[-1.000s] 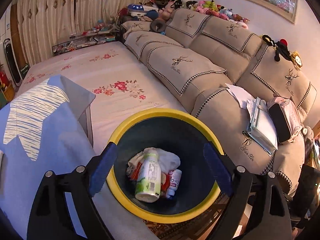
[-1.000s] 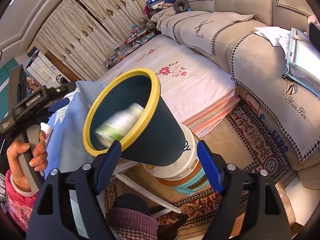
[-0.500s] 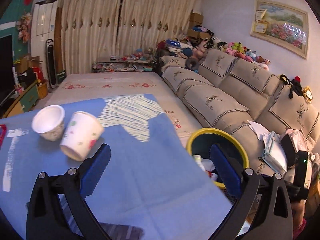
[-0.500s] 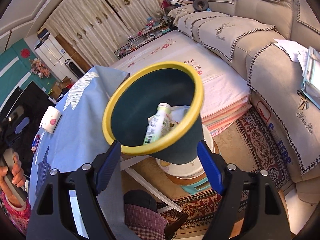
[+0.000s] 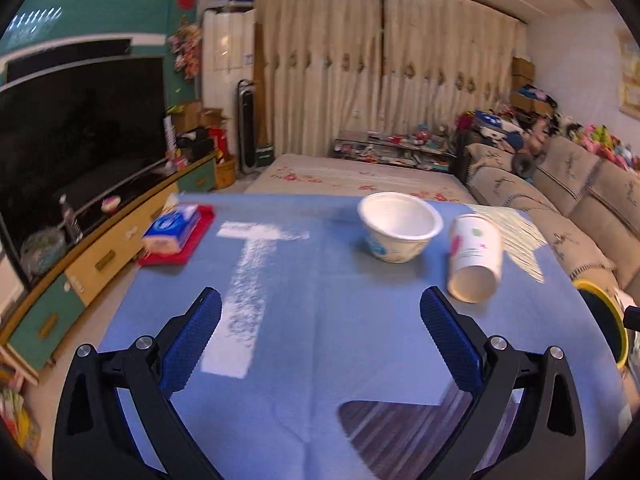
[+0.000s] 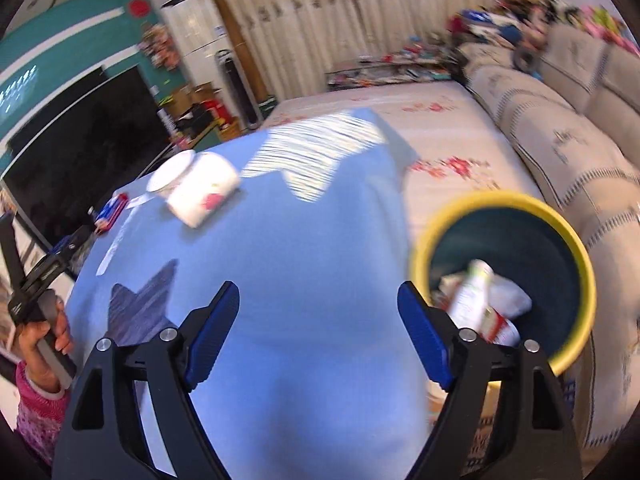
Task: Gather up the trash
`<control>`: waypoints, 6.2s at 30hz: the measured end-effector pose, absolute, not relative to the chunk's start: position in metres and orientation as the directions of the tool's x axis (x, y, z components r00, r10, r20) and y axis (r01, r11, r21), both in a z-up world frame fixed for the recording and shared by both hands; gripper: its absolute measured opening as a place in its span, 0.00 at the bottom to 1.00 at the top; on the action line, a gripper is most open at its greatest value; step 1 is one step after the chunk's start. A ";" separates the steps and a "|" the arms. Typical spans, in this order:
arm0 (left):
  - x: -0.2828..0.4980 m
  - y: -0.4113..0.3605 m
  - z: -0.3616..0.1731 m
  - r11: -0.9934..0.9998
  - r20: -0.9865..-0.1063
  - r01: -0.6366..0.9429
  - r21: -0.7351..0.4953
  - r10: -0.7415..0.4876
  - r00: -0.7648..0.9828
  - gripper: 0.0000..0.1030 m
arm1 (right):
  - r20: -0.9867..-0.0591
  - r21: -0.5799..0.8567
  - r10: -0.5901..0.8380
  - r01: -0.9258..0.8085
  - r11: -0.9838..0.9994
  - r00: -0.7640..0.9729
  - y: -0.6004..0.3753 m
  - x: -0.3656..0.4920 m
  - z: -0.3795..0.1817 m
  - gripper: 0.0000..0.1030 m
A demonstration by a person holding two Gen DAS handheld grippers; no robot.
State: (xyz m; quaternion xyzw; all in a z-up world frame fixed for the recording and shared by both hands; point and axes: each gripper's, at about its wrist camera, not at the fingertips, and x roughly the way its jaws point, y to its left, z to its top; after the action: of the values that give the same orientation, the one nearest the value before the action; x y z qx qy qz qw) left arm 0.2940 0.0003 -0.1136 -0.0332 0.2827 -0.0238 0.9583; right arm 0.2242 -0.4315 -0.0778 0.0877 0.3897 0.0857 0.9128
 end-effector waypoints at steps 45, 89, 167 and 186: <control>0.286 -0.012 -0.113 0.995 -0.537 0.022 -0.096 -0.070 0.840 0.95 | -0.718 -0.032 0.343 -0.522 0.852 0.605 -0.318 0.343 -0.093 0.80; 0.292 -0.077 -0.106 0.980 -0.602 0.196 -0.023 -0.170 0.780 0.95 | -0.733 0.063 -0.132 0.260 0.964 0.667 -0.570 0.232 -0.134 0.91; 0.308 -0.589 -0.135 0.586 -0.843 0.807 -0.069 -0.468 0.267 0.08 | -0.664 0.258 -0.151 0.414 0.873 0.732 -0.666 0.033 -0.146 0.92; 0.247 -0.424 -0.041 0.767 -0.615 0.640 0.034 -0.489 0.619 0.95 | -0.627 0.245 -0.085 0.299 0.922 0.775 -0.619 0.053 -0.123 0.93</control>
State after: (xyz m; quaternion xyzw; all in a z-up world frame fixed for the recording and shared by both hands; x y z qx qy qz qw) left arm 0.2472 -0.4235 -0.0412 0.1258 0.3003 -0.3170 0.8908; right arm 0.0534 -0.6191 -0.1230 0.1677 0.3192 -0.1037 0.9269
